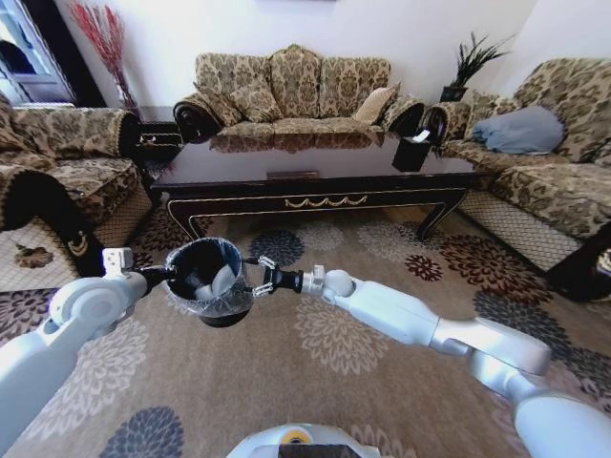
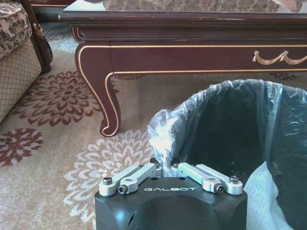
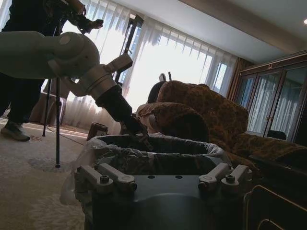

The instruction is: Move to the front of the table and pick up the trash from the floor, then place it into the trash bin.

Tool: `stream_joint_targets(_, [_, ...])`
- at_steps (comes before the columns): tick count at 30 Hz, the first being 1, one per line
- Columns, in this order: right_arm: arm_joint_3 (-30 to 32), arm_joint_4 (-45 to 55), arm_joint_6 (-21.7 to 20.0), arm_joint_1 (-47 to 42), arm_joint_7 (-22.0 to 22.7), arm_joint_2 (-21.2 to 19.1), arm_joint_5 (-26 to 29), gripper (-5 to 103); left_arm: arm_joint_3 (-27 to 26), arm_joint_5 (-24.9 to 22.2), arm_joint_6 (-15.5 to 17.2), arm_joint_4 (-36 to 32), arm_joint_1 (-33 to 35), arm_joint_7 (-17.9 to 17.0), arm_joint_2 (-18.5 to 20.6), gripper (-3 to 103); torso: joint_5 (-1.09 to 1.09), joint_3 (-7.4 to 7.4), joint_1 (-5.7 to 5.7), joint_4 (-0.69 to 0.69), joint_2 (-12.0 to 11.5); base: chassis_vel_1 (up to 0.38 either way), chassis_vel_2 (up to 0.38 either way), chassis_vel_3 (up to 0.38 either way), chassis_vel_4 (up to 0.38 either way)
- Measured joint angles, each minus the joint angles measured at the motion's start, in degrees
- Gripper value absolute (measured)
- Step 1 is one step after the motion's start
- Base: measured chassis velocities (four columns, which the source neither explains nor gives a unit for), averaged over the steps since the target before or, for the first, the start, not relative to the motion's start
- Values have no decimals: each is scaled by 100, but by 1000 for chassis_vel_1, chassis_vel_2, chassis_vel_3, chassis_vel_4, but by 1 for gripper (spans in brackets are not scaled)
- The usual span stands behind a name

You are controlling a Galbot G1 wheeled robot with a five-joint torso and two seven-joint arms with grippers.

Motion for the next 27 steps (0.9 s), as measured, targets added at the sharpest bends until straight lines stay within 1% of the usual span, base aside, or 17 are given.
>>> stream_joint_targets(1, [0,0,0,0,0,0,0,95,0,0,0,0,0,0,0,2,0,0,0,0,0,0,0,0,0])
stream_joint_targets(2, [61,4,0,11,-1,-35,34,99,1,2,-3,8,-7,1,1,2,0,0,0,0,0,0,0,0,0])
stream_joint_targets(9, [416,64,5,1,25,-198,271,100,9,33,-3,-6,56,-2,-54,2,1,0,0,0,0,0,0,0,0])
stream_joint_targets(11, [569,136,-16,-53,195,-299,439,100,16,80,-3,-34,122,-9,-147,2,0,0,0,0,0,0,0,0,0])
stream_joint_targets(12, [569,136,-16,-53,195,-299,439,100,16,80,-3,-34,122,-9,-147,2,0,0,0,0,0,0,0,0,0])
stream_joint_targets(14, [690,175,-76,-144,423,-375,538,100,16,127,-3,-31,161,-41,-248,2,1,0,0,0,0,0,0,0,0])
stream_joint_targets(15, [777,191,-146,-235,683,-430,555,100,10,133,-5,-12,183,-104,-356,2,1,0,0,1,0,0,0,0,0])
stream_joint_targets(16, [844,202,-230,-317,928,-477,525,100,-2,128,-20,9,191,-163,-443,2,1,0,0,1,0,0,0,0,0])
stream_joint_targets(17, [844,202,-230,-317,928,-477,525,100,-2,128,-20,9,191,-163,-443,2,1,0,0,1,0,0,0,0,0])
stream_joint_targets(18, [920,211,-348,-422,1228,-530,423,100,-26,115,-50,34,196,-255,-563,2,0,0,0,1,0,0,0,0,0])
stream_joint_targets(19, [966,212,-403,-488,1371,-555,364,100,-41,106,-67,49,199,-304,-631,2,0,0,0,1,0,0,0,0,0])
stream_joint_targets(20, [1066,214,-509,-641,1636,-606,263,100,-80,94,-103,88,211,-396,-800,2,1,0,0,1,0,0,0,0,0])
stream_joint_targets(21, [1221,216,-609,-913,1977,-669,222,100,-142,86,-138,161,244,-491,-1094,2,2,-1,0,0,0,0,0,0,0])
stream_joint_targets(22, [1303,226,-656,-1067,2136,-701,231,100,-162,92,-154,216,260,-536,-1255,2,2,-1,0,0,0,0,0,0,0])
stream_joint_targets(23, [1303,226,-656,-1067,2136,-701,231,100,-162,92,-154,216,260,-536,-1255,2,2,-1,0,0,0,0,0,0,0])
stream_joint_targets(26, [1664,285,-743,-1644,2686,-854,307,100,-169,202,-195,548,279,-753,-1830,2,1,0,0,-1,0,0,0,0,0])
stream_joint_targets(27, [1778,290,-746,-1770,2753,-891,270,100,-169,218,-214,646,283,-801,-1953,2,1,0,0,0,0,0,0,0,0])
